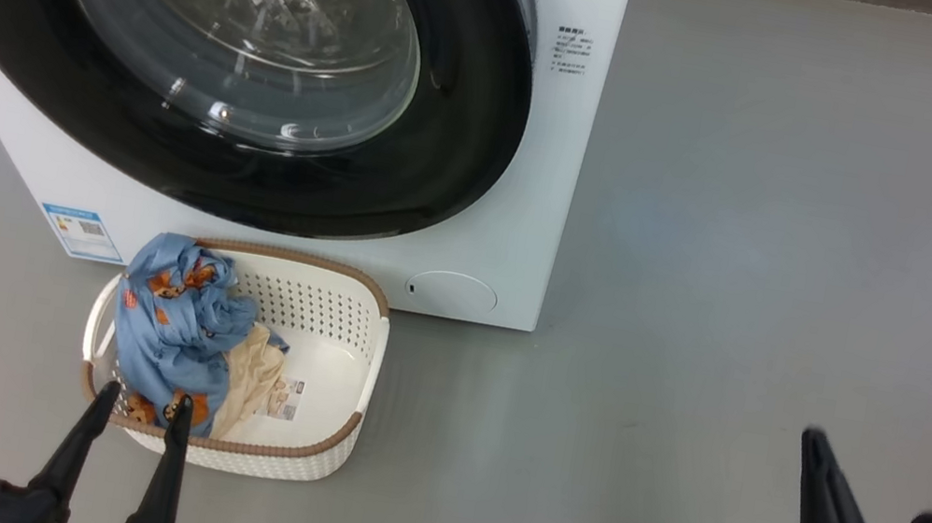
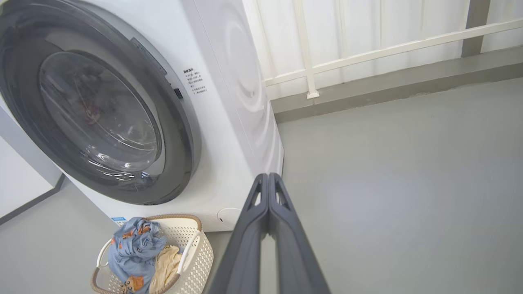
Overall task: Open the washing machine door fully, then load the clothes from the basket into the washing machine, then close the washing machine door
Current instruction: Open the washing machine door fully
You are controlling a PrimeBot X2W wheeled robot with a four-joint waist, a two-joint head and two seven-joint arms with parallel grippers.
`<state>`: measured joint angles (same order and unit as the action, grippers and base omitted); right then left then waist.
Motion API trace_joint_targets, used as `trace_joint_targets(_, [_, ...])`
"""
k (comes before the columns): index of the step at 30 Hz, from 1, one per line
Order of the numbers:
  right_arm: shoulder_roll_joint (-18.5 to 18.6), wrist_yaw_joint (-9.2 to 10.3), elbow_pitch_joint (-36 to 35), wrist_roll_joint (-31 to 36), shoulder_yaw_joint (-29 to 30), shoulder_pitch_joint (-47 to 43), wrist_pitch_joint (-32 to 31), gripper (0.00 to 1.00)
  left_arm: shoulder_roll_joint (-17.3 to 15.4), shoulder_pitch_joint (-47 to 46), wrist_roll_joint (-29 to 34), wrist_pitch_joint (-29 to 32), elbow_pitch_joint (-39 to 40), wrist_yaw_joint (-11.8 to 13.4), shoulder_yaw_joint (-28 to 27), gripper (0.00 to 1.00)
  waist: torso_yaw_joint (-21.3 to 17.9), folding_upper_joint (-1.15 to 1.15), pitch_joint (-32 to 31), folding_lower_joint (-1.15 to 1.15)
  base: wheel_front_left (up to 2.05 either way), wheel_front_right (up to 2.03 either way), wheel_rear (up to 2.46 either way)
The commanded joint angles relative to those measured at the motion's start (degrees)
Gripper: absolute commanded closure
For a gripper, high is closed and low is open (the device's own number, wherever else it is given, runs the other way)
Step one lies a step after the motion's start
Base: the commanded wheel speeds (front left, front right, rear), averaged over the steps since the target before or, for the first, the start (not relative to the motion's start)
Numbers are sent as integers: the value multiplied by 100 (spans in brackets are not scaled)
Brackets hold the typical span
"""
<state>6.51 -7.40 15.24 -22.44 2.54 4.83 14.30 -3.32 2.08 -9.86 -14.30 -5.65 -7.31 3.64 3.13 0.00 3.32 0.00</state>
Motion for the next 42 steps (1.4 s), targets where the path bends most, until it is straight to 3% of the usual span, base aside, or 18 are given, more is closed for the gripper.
trace_joint_targets(1, [7,-9,-141,-98,-151,260,70,100,-27,-167,-49,-70,146,-18,-182,0,10,0,22,0,0,0,0])
trace_joint_targets(9, [16,-9,-104,-1046,-115,1454,70,100,27,-342,-125,-70,177,-18,-24,0,209,0,271,0,0,0,0])
trace_joint_targets(18, [246,-9,-62,-2259,5,2857,70,100,42,-597,-307,-70,194,-18,173,0,691,0,639,0,0,0,0])
trace_joint_targets(24, [694,-9,513,-3266,-653,3712,28,100,43,-727,-472,-70,173,-18,269,0,981,0,917,0,0,0,0])
trace_joint_targets(33, [1359,-9,841,-5301,-1453,4759,-1180,100,44,-950,-686,-70,135,-18,501,0,1333,0,1379,0,0,0,0])
trace_joint_targets(42, [1661,-9,1167,-6418,-1729,5387,-2443,100,44,-1159,-790,-70,101,-18,685,0,1539,0,1732,0,0,0,0])
